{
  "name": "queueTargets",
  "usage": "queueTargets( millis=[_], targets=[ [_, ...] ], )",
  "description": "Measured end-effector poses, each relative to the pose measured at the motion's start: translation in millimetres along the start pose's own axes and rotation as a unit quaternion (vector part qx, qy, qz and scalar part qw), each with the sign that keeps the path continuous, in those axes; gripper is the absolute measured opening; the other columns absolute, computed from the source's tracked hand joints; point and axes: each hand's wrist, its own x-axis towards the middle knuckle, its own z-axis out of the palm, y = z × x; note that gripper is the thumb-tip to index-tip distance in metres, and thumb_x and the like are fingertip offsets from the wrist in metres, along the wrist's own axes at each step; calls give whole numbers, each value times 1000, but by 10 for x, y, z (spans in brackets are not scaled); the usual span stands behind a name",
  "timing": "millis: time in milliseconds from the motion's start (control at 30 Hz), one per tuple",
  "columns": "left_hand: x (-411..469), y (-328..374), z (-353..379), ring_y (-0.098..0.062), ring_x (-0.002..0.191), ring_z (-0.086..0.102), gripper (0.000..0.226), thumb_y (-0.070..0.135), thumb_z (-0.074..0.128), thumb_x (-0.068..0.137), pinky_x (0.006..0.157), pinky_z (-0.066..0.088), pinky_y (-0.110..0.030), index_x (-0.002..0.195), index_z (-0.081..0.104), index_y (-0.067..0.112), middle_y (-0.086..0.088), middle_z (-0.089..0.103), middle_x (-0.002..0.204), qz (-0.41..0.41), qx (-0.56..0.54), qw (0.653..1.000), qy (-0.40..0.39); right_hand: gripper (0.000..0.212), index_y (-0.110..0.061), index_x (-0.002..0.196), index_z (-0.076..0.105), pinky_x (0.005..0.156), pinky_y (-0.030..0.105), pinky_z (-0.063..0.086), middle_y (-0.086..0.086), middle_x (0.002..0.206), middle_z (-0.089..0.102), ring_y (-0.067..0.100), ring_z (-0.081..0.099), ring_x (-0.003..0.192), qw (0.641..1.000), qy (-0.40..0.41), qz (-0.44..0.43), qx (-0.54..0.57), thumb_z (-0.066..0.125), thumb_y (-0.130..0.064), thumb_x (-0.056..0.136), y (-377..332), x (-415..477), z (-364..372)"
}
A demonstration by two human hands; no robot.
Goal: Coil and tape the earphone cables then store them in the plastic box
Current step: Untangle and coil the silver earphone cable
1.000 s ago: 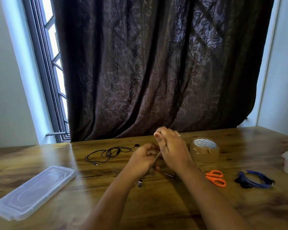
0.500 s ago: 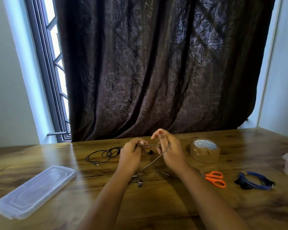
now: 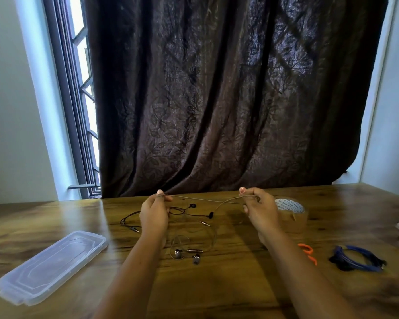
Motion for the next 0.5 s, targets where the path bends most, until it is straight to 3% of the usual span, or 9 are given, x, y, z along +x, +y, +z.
queueTargets(
  millis=[133, 267, 333, 400, 467, 500],
  targets=[
    [-10, 63, -37, -10, 55, 35, 34, 37, 43, 98, 52, 32, -26, 83, 60, 11, 2, 41, 64, -2, -55, 998, 42, 27, -13, 80, 64, 53, 31, 39, -6, 50, 49, 11, 47, 52, 1000, 22, -5, -2, 59, -36, 92, -9, 12, 13],
    [12, 114, -89, -12, 57, 38, 16, 22, 49, 94, 53, 34, -27, 89, 58, 10, 2, 42, 65, -46, -81, 995, 47, 23, -13, 76, 61, 56, 28, 41, -2, 58, 56, 16, 55, 59, 994, 70, -34, -77, 59, -28, 92, 5, 41, -103],
    [11, 100, -73, -18, 71, 46, 8, 19, 53, 88, 69, 47, -35, 87, 59, 12, 2, 47, 71, -64, -66, 995, 24, 15, -16, 78, 61, 53, 23, 38, -7, 66, 58, 15, 58, 65, 987, 52, -47, -141, 59, -22, 92, 3, 25, -135],
    [-18, 90, -36, -26, 92, 52, 14, 23, 57, 78, 97, 45, -53, 88, 61, 14, 0, 56, 82, -75, -62, 995, 0, 13, -15, 82, 62, 52, 20, 37, -8, 73, 60, 13, 58, 69, 986, 25, -45, -161, 64, -26, 89, -8, -4, -103],
    [-38, 74, 3, -32, 95, 56, 23, 25, 56, 75, 99, 42, -58, 94, 62, 13, -4, 58, 88, -65, -56, 996, -3, 15, -16, 89, 63, 53, 16, 40, -5, 82, 62, 11, 57, 72, 986, -34, -47, -154, 70, -29, 84, -32, -28, -45],
    [-61, 89, 23, -31, 88, 55, 15, 22, 53, 79, 95, 45, -55, 89, 61, 15, -4, 56, 84, -52, -53, 997, -1, 16, -18, 93, 62, 55, 15, 41, -3, 84, 62, 10, 58, 73, 986, -77, -40, -141, 71, -26, 83, -58, -42, -10]
  ],
)
